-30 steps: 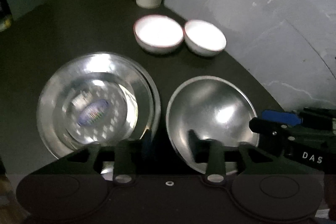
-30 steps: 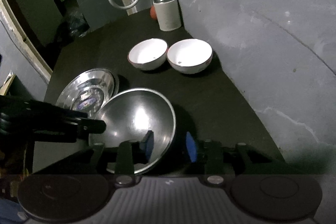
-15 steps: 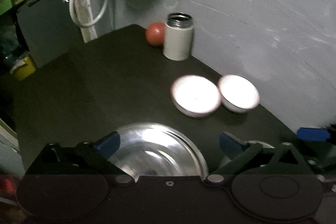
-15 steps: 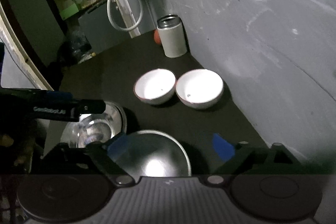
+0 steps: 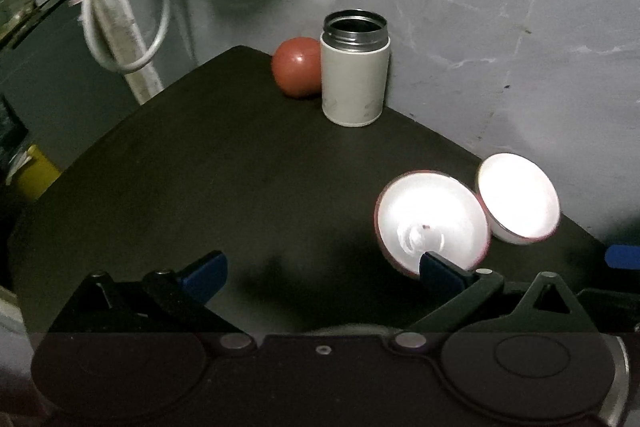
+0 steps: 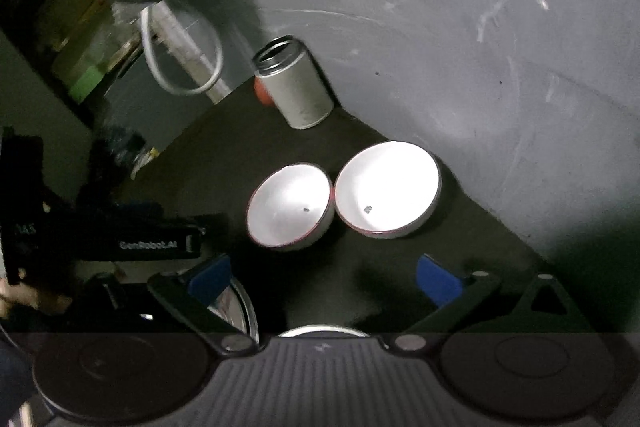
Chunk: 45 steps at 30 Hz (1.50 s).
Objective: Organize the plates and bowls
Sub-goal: 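Reach both tools to the white red-rimmed bowl and grip its rim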
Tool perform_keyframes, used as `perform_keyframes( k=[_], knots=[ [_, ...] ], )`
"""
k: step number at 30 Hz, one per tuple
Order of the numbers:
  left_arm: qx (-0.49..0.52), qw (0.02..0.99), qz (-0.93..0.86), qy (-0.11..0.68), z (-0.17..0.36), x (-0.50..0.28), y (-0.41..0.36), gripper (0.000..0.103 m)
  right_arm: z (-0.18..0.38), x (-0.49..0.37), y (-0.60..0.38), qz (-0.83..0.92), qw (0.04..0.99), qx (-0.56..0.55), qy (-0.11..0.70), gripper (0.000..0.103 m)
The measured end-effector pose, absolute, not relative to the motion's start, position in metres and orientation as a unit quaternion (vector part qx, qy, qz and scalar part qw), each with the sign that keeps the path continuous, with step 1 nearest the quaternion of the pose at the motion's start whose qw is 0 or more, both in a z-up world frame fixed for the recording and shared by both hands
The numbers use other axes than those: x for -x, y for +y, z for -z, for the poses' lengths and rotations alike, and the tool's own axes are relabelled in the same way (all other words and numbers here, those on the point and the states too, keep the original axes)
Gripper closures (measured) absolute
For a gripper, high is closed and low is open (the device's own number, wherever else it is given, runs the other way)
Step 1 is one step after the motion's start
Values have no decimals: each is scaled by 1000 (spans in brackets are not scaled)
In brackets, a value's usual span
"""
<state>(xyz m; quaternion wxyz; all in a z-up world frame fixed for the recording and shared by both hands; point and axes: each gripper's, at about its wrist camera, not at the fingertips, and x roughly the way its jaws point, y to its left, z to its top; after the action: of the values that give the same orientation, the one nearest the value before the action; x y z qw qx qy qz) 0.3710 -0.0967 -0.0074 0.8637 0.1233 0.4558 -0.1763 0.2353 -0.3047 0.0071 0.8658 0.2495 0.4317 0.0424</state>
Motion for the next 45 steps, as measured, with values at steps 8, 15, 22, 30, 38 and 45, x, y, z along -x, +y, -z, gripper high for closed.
perform_keyframes(
  k=[8, 15, 22, 30, 38, 45],
  knots=[
    [-164, 847, 211, 459, 21, -406, -113, 1, 16, -257, -307, -7, 843, -317, 435, 2],
    [-194, 833, 234, 463, 32, -417, -120, 1, 31, -268, -302, 17, 834, -335, 439, 21],
    [-191, 825, 254, 468, 35, -419, -126, 15, 39, -276, -298, 24, 826, -349, 442, 33],
    [-173, 813, 275, 483, 37, -418, -130, 53, 47, -287, -294, 23, 812, -375, 446, 56],
    [-129, 799, 298, 506, 46, -415, -128, 88, 53, -301, -286, 23, 808, -377, 452, 72],
    [-106, 799, 296, 513, 47, -416, -124, 92, 57, -306, -284, 25, 809, -376, 451, 81]
  ],
)
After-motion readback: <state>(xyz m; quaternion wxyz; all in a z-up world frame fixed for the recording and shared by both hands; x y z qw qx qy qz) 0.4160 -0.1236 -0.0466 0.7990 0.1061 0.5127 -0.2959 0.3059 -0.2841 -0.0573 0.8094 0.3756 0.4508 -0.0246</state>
